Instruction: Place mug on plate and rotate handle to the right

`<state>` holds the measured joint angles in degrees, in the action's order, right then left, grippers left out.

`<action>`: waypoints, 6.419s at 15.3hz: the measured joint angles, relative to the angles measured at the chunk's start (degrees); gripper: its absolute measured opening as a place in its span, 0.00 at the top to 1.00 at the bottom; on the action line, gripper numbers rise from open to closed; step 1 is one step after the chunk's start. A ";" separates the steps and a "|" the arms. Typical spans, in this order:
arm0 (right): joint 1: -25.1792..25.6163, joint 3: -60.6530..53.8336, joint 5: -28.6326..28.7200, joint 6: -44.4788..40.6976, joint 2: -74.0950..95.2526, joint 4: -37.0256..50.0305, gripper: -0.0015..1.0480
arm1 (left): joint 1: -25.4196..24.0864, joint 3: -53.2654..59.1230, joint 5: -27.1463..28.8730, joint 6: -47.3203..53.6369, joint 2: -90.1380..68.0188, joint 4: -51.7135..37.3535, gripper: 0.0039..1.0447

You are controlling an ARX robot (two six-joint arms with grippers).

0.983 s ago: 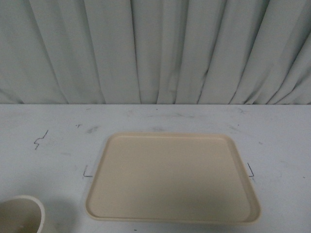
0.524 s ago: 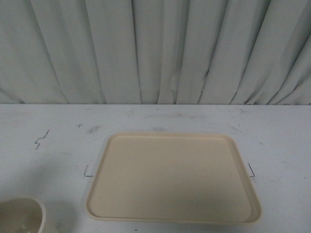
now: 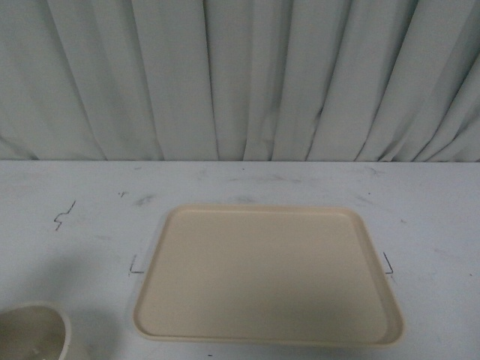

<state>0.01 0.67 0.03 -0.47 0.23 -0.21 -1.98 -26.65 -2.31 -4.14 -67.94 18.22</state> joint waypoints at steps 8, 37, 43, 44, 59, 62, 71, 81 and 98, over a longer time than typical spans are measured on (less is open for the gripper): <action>0.00 0.00 0.00 0.00 0.00 0.00 0.06 | -0.87 1.07 1.01 -3.56 -13.44 -6.78 0.44; 0.00 0.00 0.00 0.00 0.00 0.00 0.06 | 30.12 -47.89 7.45 -7.93 -50.40 2.86 0.98; 0.00 0.00 0.00 0.00 0.00 0.00 0.06 | 31.10 -47.65 7.43 -7.93 -49.81 2.38 0.58; 0.00 0.00 -0.02 0.00 0.00 0.00 0.06 | 30.95 -47.08 7.41 -7.91 -48.72 1.84 0.45; 0.00 0.00 0.00 0.02 0.00 0.00 0.06 | 9.49 15.72 9.90 3.28 7.41 -67.41 0.99; 0.00 0.00 0.00 0.02 0.00 0.00 0.06 | 7.30 19.93 7.78 3.28 14.71 -63.54 0.99; 0.00 0.00 0.00 0.02 0.00 0.00 0.06 | 2.03 26.14 2.32 3.32 30.45 -54.84 0.99; 0.00 0.00 0.00 0.00 0.00 0.00 0.06 | 2.03 26.18 2.32 3.32 49.35 -37.00 0.99; 1.29 1.22 4.04 -1.33 1.25 -4.61 0.06 | 2.03 26.16 2.32 3.34 67.52 -17.99 0.45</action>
<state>1.30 1.89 4.08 -1.80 1.48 -4.82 0.05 -0.49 0.01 -0.80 -0.43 0.23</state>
